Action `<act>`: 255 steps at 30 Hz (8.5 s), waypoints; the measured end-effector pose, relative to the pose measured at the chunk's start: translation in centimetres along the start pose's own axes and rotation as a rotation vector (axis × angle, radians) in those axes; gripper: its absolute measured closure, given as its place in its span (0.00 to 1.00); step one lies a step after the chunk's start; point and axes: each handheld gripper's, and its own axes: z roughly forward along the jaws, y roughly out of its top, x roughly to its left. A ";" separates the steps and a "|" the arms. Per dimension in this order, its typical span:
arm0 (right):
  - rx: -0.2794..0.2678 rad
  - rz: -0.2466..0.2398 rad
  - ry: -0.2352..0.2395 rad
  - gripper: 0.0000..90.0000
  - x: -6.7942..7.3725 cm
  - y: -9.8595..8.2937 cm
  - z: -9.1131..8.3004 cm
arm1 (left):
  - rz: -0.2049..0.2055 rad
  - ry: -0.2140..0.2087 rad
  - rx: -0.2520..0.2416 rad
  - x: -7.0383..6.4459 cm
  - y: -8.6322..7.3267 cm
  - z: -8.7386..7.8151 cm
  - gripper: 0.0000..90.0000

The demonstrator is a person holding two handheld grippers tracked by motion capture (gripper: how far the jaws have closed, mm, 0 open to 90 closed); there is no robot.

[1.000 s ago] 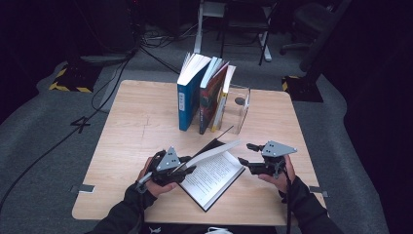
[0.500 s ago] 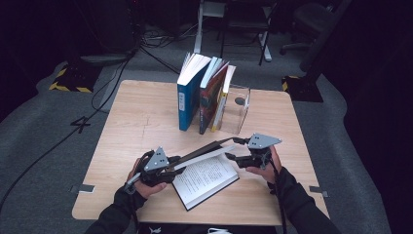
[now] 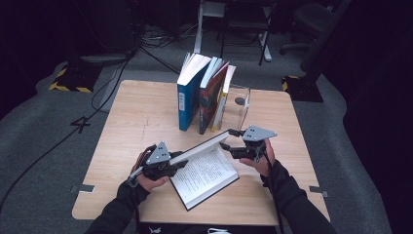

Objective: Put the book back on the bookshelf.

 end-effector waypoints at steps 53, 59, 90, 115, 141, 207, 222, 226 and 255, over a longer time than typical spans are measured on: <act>0.066 -0.184 0.194 0.73 2.5 -0.7 -2.8 | 0.216 0.095 0.181 -1.5 5.4 0.1 0.39; 0.073 -0.198 0.199 0.72 2.8 -0.6 -2.6 | 0.249 0.080 0.223 -2.4 5.7 0.6 0.41; 0.089 -0.218 0.148 0.70 4.2 -0.4 -0.4 | 0.238 0.123 0.289 -4.6 6.8 3.0 0.49; 0.088 -0.036 0.147 0.43 0.2 -2.4 -2.2 | 0.136 0.114 0.107 -2.4 4.8 1.1 0.63; 0.040 0.035 0.188 0.38 2.6 -2.6 0.2 | -0.136 0.046 -0.170 1.1 1.3 -3.4 0.63; -0.101 -0.081 0.045 0.26 2.5 4.9 -4.7 | -0.071 -0.119 -0.112 -2.7 2.5 3.0 0.59; -0.104 -0.052 -0.017 0.27 2.0 4.0 -5.2 | -0.040 -0.082 -0.121 -3.2 2.9 3.9 0.59; -0.108 -0.063 -0.018 0.28 2.4 3.8 -5.3 | -0.020 -0.045 -0.107 -3.8 2.8 3.5 0.55; -0.065 -0.050 -0.043 0.28 4.6 0.8 -1.7 | -0.164 0.153 -0.033 -6.3 0.3 7.5 0.34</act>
